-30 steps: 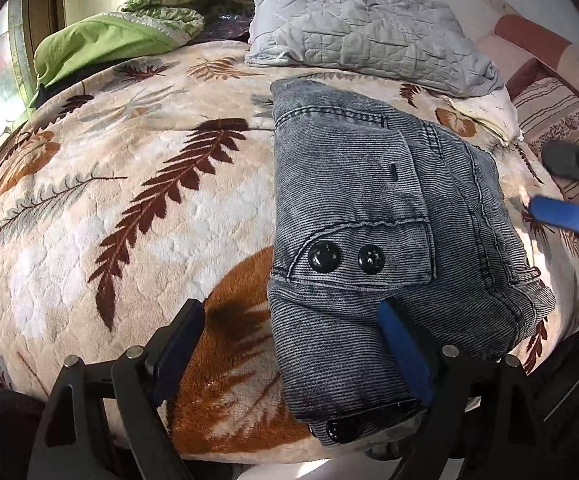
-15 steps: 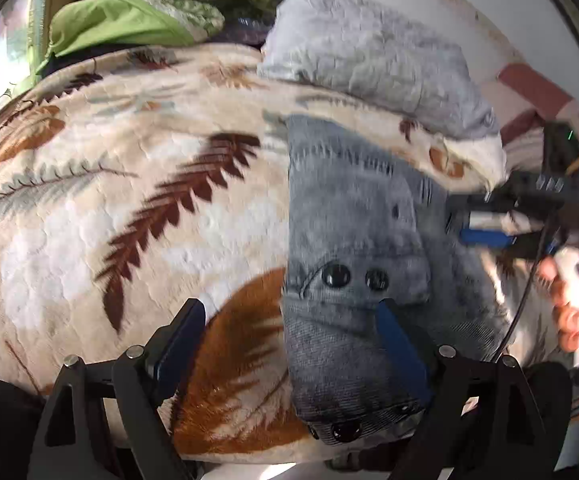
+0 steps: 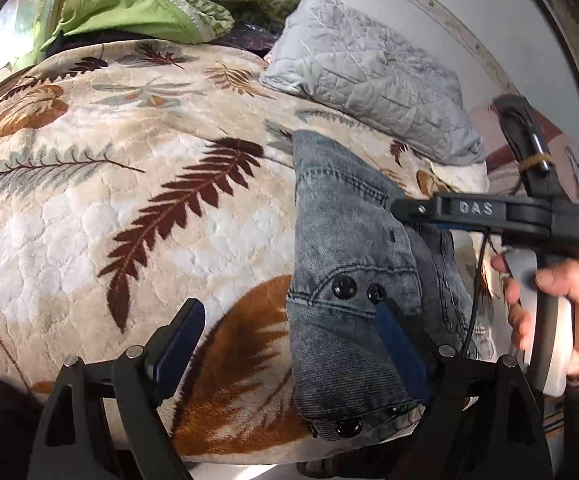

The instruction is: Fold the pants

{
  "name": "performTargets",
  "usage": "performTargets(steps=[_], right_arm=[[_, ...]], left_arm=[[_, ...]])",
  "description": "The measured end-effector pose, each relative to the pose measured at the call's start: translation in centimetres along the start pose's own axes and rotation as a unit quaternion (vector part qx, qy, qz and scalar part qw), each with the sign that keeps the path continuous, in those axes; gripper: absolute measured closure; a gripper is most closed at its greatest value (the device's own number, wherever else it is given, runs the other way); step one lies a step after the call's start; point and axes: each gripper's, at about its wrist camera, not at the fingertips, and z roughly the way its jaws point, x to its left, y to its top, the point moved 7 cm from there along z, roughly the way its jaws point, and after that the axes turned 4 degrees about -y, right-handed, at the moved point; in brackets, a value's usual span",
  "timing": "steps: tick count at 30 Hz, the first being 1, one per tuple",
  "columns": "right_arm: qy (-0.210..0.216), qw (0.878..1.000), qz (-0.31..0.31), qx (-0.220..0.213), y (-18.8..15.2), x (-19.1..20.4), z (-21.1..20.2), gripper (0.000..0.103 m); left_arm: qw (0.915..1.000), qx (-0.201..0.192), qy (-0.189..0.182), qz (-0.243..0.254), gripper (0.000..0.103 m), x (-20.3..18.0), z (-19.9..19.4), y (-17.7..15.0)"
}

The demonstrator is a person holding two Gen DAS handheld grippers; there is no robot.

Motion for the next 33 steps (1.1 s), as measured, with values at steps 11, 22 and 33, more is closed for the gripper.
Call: performTargets(steps=[11,22,33], right_arm=[[0.002,0.999,0.048,-0.004,-8.0,-4.2,-1.1,0.017],[0.040,0.995,0.085,-0.031,-11.4,-5.1,-2.5,0.016],[-0.002,0.997,0.051,-0.054,-8.4,-4.5,-4.1,0.016]], left_arm=[[0.9954,0.036,-0.036,-0.081,0.016,1.2,1.7,2.1],[0.9870,0.081,0.121,0.069,0.014,-1.3,7.7,2.3],[0.9816,0.096,0.115,0.119,0.015,-2.2,6.4,1.6]])
